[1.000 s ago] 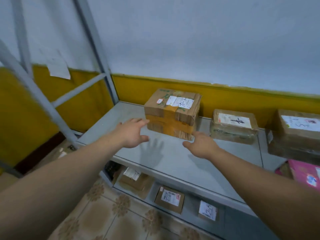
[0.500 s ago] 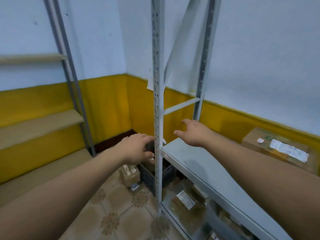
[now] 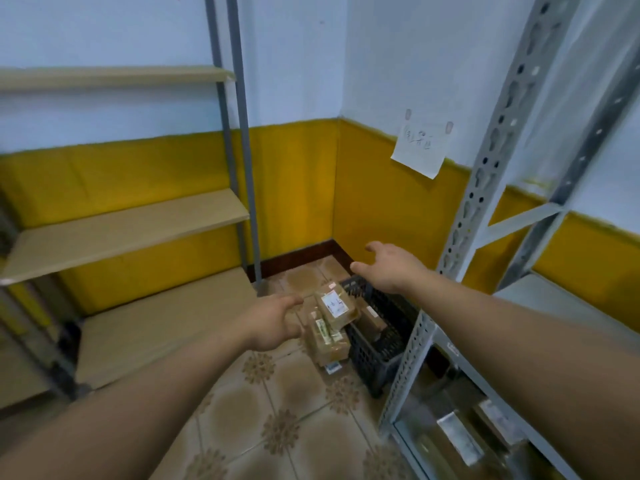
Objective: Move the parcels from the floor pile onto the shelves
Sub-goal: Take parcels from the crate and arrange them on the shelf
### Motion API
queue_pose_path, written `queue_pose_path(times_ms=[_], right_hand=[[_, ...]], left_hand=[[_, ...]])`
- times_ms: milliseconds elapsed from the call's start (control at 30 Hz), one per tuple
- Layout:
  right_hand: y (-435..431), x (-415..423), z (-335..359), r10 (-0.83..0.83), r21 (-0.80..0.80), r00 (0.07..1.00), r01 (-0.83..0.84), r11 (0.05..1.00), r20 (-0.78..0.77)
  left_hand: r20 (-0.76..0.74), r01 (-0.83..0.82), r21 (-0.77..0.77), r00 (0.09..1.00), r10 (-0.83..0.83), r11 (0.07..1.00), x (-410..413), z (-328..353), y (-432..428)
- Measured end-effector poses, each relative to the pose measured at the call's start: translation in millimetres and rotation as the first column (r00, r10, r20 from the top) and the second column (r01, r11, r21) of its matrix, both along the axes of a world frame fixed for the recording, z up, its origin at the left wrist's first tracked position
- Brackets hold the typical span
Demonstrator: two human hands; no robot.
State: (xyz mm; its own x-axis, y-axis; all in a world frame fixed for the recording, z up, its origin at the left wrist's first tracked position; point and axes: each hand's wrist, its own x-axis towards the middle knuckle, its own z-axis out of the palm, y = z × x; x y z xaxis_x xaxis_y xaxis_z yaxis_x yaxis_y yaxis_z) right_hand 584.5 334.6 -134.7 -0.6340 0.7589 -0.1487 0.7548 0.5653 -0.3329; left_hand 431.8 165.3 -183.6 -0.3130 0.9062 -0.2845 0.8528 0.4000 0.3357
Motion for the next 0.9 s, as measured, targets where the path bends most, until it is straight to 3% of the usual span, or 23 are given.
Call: queue_pose_path(times_ms=[300,567,767,900], right_hand=[[124.4,-86.4,-68.6,-0.07,-0.131,0.994,0.081,0.988,0.085],[204.5,-142.0,-123.3,-0.217,-0.214,0.964,0.247,0.945,0.155],[238.4,-181.3,-169.5,-0.437,-0.312,0.867,0.495,0.811,0.239],[246.4,-198.0,-190.2,-0.487,-0.371,0.824,0.566,0.736,0.291]], left_hand=[[0.037,-0.048,-0.172,0.998,0.055,0.984,-91.6,-48.8,106.4],[0.086,0.039,-0.251,0.996,-0.018,0.967,-196.2,-95.1,204.7],[0.162,0.218,-0.337,0.972,-0.171,0.916,-284.4,-148.0,286.3],[0.19,0.34,-0.41,0.939,-0.285,0.846,-325.2,-169.0,334.2]])
